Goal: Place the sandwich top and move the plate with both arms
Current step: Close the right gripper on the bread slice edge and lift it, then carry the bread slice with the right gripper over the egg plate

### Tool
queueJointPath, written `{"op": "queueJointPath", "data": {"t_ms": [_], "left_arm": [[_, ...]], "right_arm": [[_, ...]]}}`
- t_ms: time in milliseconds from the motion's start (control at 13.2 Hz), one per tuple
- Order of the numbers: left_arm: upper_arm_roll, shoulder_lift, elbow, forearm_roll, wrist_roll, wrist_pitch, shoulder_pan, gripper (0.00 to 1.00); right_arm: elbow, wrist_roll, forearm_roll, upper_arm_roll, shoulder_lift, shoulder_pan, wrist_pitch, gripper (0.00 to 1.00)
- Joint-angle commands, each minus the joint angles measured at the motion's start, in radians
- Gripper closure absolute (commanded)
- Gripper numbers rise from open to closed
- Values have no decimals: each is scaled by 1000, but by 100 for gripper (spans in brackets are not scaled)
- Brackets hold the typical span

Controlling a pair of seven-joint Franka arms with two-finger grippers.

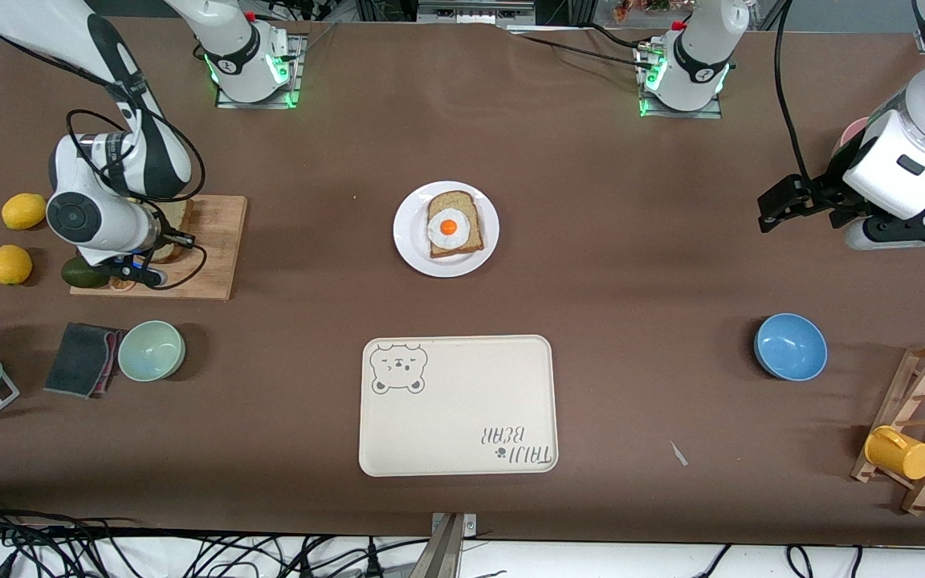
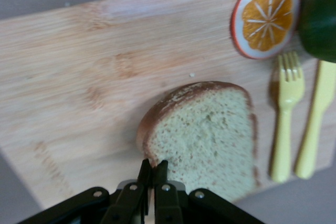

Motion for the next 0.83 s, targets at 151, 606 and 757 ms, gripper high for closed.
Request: {"op": "queueJointPath", "data": {"t_ms": [151, 606, 757], "left_arm": [[2, 2, 15, -18, -1, 0, 1, 0], [2, 1, 15, -17, -1, 1, -1, 0], [2, 1, 15, -15, 2, 0, -1, 0]], "right_arm": [[184, 4, -4, 94, -43, 0, -273, 100], [356, 36, 16, 264, 16, 70, -378, 100], [421, 66, 25, 269, 58, 147, -395, 100]]}}
